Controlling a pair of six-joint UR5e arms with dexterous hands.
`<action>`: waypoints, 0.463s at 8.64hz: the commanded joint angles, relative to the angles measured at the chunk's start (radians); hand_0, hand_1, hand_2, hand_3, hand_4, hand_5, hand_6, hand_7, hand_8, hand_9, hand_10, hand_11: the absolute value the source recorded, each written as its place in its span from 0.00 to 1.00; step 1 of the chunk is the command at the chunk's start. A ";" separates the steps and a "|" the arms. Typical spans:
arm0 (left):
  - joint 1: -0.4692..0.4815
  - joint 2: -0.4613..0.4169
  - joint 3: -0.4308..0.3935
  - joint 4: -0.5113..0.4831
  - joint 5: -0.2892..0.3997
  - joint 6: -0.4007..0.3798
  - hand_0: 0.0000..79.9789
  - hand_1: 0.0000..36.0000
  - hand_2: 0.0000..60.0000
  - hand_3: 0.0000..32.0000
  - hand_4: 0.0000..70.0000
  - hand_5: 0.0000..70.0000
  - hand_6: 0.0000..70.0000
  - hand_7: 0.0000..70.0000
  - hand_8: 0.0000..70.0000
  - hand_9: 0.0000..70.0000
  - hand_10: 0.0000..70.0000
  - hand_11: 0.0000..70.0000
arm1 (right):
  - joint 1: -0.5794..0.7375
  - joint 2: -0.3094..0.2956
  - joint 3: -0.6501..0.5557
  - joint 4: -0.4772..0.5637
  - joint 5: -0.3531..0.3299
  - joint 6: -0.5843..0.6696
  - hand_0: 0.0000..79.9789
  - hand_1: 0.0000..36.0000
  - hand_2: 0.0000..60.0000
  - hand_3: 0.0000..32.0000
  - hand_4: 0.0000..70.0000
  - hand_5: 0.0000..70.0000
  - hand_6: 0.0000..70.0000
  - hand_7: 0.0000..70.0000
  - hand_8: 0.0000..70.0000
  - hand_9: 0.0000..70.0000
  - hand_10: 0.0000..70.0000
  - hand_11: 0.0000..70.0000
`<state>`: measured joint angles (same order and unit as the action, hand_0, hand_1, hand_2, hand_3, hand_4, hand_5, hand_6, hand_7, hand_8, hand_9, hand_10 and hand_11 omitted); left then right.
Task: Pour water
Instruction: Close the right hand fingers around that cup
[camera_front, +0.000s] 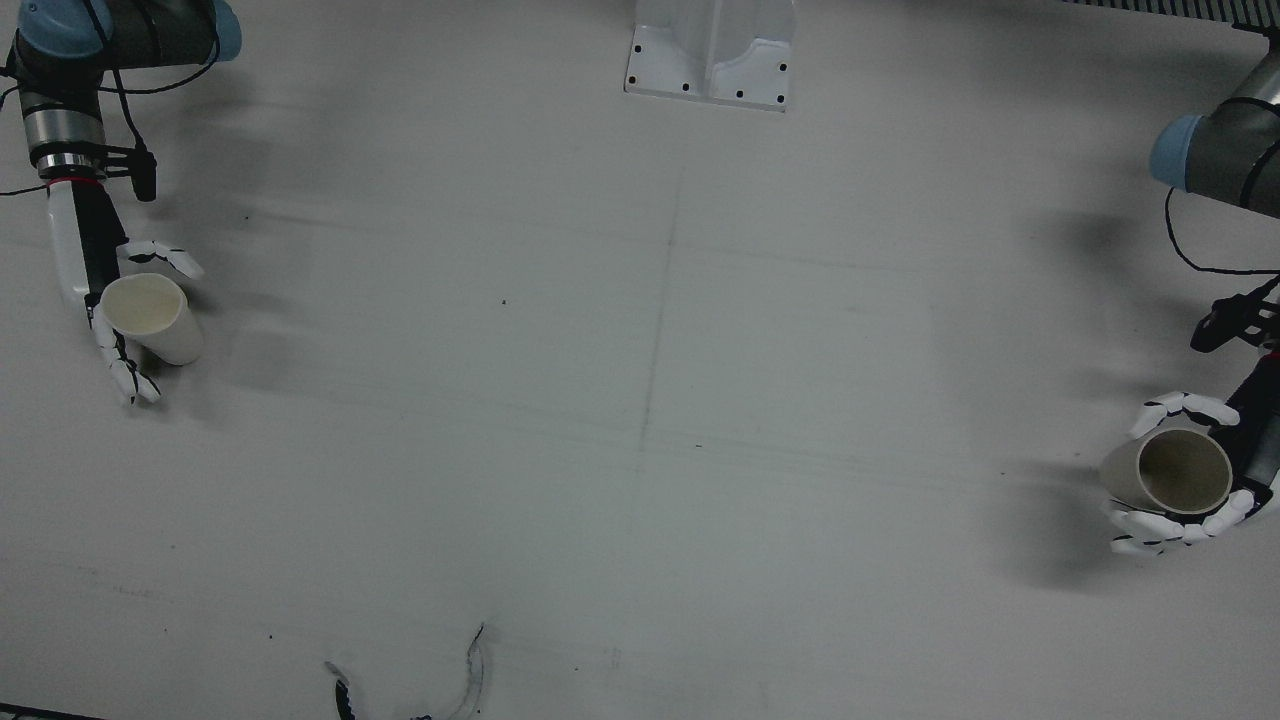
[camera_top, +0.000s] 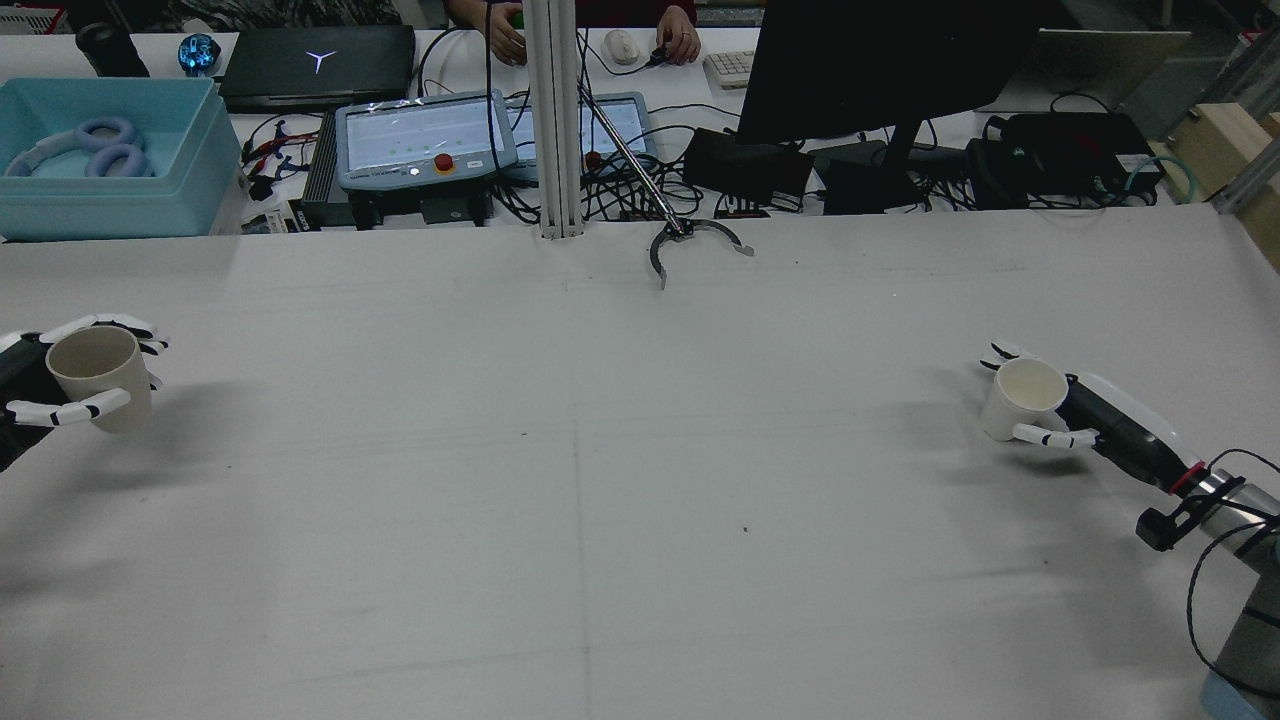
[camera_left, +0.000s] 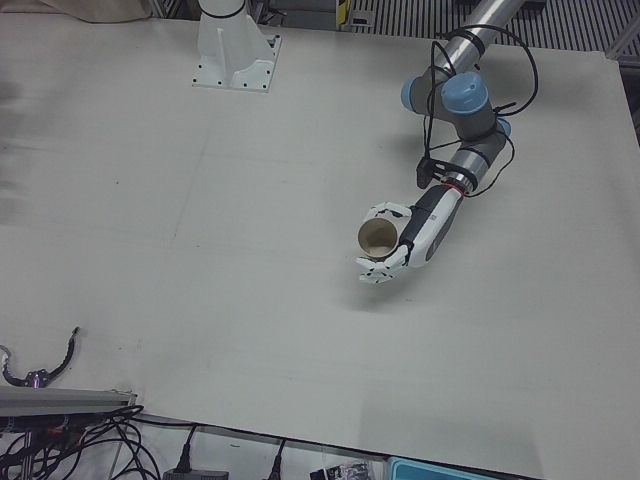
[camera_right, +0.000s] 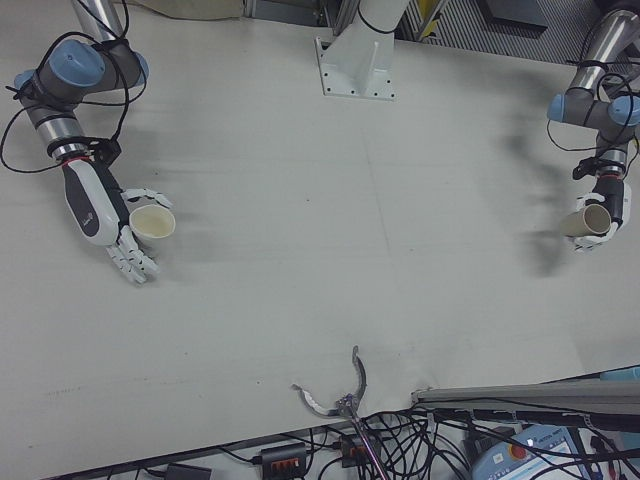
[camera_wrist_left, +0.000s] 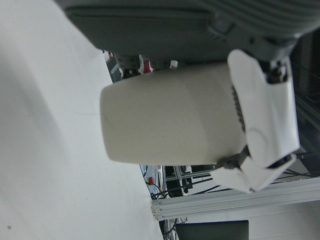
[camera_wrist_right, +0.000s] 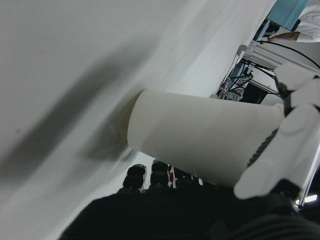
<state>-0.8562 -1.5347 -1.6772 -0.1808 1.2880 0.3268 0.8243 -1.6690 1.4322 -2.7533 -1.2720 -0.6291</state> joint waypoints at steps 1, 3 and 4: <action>0.000 0.001 0.002 0.000 -0.001 0.000 0.57 0.71 1.00 0.00 0.29 0.48 0.35 0.56 0.24 0.38 0.36 0.54 | -0.002 0.000 0.011 -0.006 0.025 0.000 0.47 0.31 0.55 0.00 0.14 0.56 0.43 0.57 0.36 0.52 0.19 0.29; 0.000 0.001 0.004 0.000 -0.001 0.000 0.57 0.72 1.00 0.00 0.29 0.47 0.35 0.56 0.24 0.38 0.35 0.53 | -0.002 0.000 0.011 -0.008 0.066 0.002 0.29 0.06 0.62 0.00 0.41 1.00 1.00 1.00 0.83 1.00 0.52 0.73; -0.001 0.001 0.004 0.000 -0.001 0.000 0.57 0.72 1.00 0.00 0.29 0.47 0.35 0.56 0.24 0.38 0.35 0.53 | 0.001 -0.002 0.014 -0.008 0.068 0.002 0.35 0.08 0.70 0.00 0.47 1.00 1.00 1.00 0.90 1.00 0.62 0.86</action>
<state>-0.8562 -1.5340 -1.6744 -0.1810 1.2871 0.3267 0.8223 -1.6690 1.4430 -2.7604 -1.2249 -0.6279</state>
